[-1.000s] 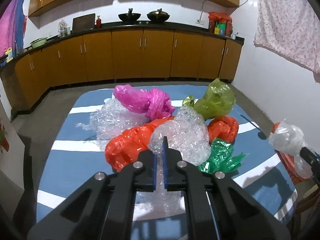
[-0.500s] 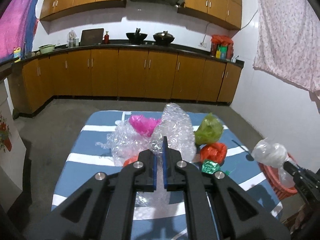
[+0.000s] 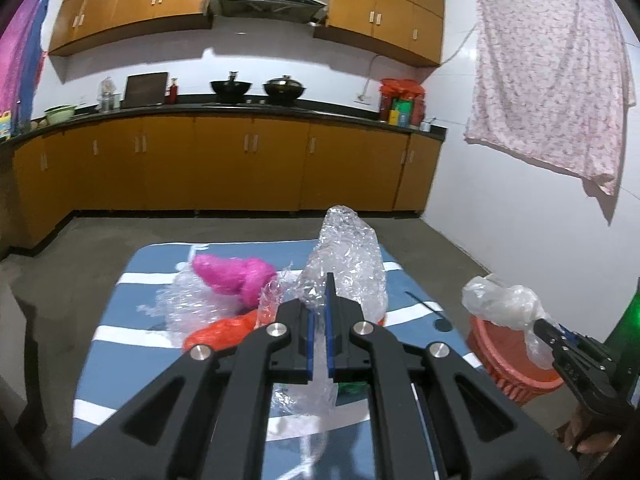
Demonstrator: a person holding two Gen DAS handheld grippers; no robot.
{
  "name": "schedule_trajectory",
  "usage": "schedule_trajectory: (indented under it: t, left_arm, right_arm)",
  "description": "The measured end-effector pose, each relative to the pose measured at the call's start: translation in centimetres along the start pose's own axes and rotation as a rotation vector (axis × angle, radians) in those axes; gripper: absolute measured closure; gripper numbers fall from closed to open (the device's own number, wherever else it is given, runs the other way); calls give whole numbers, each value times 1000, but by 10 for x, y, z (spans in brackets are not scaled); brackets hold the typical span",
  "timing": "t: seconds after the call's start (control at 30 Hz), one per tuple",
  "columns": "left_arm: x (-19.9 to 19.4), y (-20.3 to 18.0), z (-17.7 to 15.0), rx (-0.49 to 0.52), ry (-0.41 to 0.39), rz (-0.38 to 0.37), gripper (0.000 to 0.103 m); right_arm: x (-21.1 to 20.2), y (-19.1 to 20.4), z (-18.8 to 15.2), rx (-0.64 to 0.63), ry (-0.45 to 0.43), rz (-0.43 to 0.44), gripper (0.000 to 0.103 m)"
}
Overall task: Collect trash
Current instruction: 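Carry the clear plastic and bubble wrap toward the orange basket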
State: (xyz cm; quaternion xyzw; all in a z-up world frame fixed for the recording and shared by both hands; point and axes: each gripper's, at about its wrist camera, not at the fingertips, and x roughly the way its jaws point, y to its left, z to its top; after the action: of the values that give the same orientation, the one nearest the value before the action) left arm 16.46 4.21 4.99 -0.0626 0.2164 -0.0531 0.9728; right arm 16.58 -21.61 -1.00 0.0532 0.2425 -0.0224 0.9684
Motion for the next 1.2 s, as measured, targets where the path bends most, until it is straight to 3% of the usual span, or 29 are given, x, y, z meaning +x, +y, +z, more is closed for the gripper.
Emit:
schedule_trajectory:
  t: [0.27,0.77,1.2]
  left_arm:
    - [12,-50,1,35,6,-99,97]
    - [55,-164,-16,90,57,-299,97]
    - [94,-228,-31,98,114,-377,97]
  right_arm:
    - [-3,-40,5,57,-13,-103,90]
    - [-9,-126,8,191,-39,-371,90]
    - [-1,-173,6,314,-36,-443,90]
